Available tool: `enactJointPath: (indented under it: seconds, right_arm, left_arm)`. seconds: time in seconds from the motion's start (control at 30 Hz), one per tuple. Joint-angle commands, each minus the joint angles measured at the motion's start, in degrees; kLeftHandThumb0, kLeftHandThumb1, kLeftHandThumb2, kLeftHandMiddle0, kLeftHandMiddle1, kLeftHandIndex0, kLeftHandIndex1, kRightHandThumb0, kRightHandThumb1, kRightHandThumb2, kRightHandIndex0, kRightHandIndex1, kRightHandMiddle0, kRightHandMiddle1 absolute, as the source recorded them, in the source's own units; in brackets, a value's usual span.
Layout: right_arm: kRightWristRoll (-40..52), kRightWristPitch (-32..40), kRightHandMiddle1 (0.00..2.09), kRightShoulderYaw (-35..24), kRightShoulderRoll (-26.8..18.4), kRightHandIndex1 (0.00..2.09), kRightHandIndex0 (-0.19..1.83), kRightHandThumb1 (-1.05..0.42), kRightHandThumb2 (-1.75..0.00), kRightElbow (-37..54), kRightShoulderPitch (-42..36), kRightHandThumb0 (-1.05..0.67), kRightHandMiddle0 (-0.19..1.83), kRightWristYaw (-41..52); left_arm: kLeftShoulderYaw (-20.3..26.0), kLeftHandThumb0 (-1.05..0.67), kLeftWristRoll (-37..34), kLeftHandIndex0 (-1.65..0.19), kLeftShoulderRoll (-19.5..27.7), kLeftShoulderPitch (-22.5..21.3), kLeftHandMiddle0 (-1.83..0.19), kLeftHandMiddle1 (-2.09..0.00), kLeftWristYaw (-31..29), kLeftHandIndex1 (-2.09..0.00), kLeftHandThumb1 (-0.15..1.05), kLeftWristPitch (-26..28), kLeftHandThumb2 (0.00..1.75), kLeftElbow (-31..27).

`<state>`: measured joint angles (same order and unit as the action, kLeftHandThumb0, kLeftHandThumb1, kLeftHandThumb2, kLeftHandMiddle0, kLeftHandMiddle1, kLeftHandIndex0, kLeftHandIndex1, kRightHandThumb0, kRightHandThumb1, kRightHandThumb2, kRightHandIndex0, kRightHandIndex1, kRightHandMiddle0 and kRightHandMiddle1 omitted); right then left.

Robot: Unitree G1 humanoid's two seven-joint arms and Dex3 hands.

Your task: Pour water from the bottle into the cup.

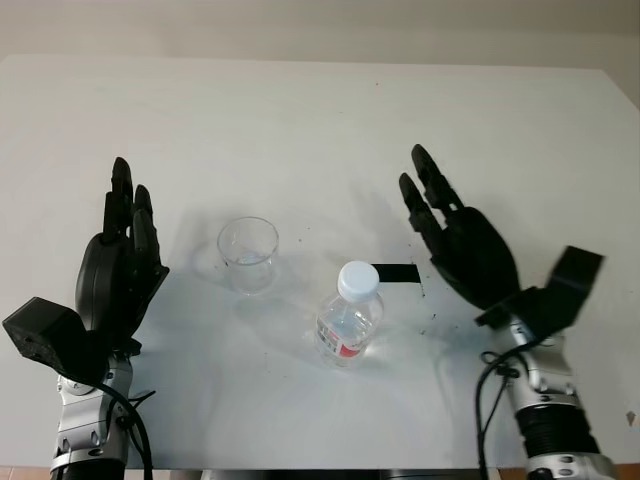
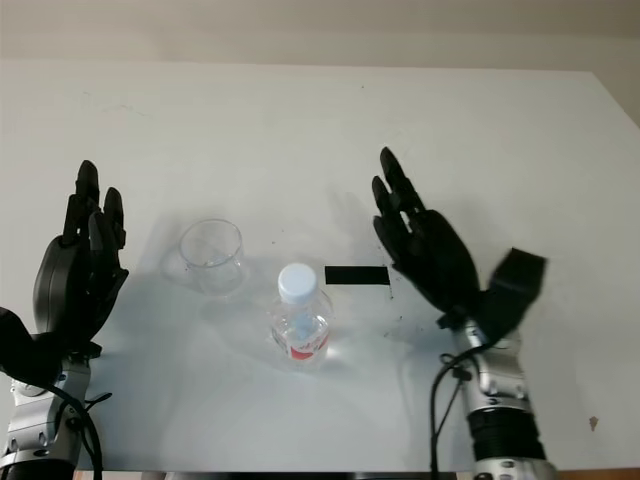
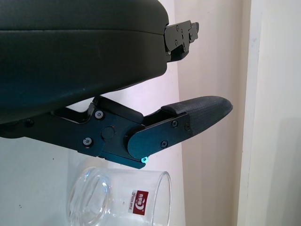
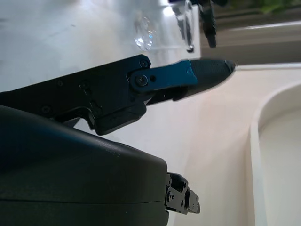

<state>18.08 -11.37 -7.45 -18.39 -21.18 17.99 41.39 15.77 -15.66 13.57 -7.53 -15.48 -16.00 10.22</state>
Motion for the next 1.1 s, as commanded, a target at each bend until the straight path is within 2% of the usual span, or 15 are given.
enactJointPath:
  seconds: [0.0, 0.13, 0.27, 0.47, 0.57, 0.77, 1.07]
  right_arm:
    - [-1.77, -1.64, 0.01, 0.74, -2.99, 0.0, -0.19, -1.01, -0.07, 1.86, -1.36, -0.96, -0.19, 2.01]
    - [-2.85, -3.91, 0.0, 2.31, -6.66, 0.0, -0.19, -0.97, -0.04, 2.96, -2.65, -0.94, -0.19, 8.25]
    - [-2.02, -3.79, 0.0, 3.86, -8.21, 0.0, -0.19, -0.93, -0.04, 6.42, -4.7, -0.87, -0.19, 13.07]
    - [-1.0, 2.21, 0.0, 6.78, -8.5, 0.0, -0.19, -0.91, -0.04, 15.72, -8.79, -0.8, -0.19, 14.19]
    - [-1.64, 5.61, 0.01, 8.71, -8.95, 0.0, -0.19, -0.89, -0.04, 17.74, -8.23, -0.78, -0.18, 14.76]
    - [-2.44, 8.3, 0.04, 12.44, -9.25, 0.05, -0.15, -0.88, -0.05, 14.98, -4.58, -0.85, -0.13, 18.66]
    - [-1.45, 9.01, 0.08, 14.26, -8.41, 0.08, -0.07, -0.86, -0.05, 10.53, -0.92, -0.87, -0.06, 24.07]
  left_arm:
    - [0.19, -0.71, 0.15, 0.19, 0.19, 0.12, 0.19, 0.0, -0.1, 0.0, 1.05, -0.36, 0.75, 0.18]
    - [0.36, -0.71, 0.1, 0.19, 0.41, 0.27, 0.19, 0.0, -0.12, 0.0, 1.05, -0.03, 0.75, 0.05]
    - [0.43, -0.71, 0.17, 0.19, 0.38, 0.26, 0.19, 0.0, 0.15, 0.0, 1.05, 0.09, 0.75, -0.01]
    - [0.37, -0.71, 0.35, 0.19, 0.4, 0.12, 0.19, 0.0, 0.14, 0.0, 1.05, -0.36, 0.75, 0.31]
    - [0.37, -0.72, 0.54, 0.19, 0.42, -0.04, 0.19, 0.0, 0.23, 0.0, 1.05, -0.47, 0.76, 0.5]
    - [0.44, -0.72, 0.44, 0.19, 0.52, -0.02, 0.19, 0.0, 0.23, 0.0, 1.05, -0.2, 0.77, 0.09]
    - [0.68, -0.72, 0.27, 0.19, 0.67, -0.94, 0.19, 0.0, -0.17, 0.0, 1.05, -0.97, 0.76, 1.63]
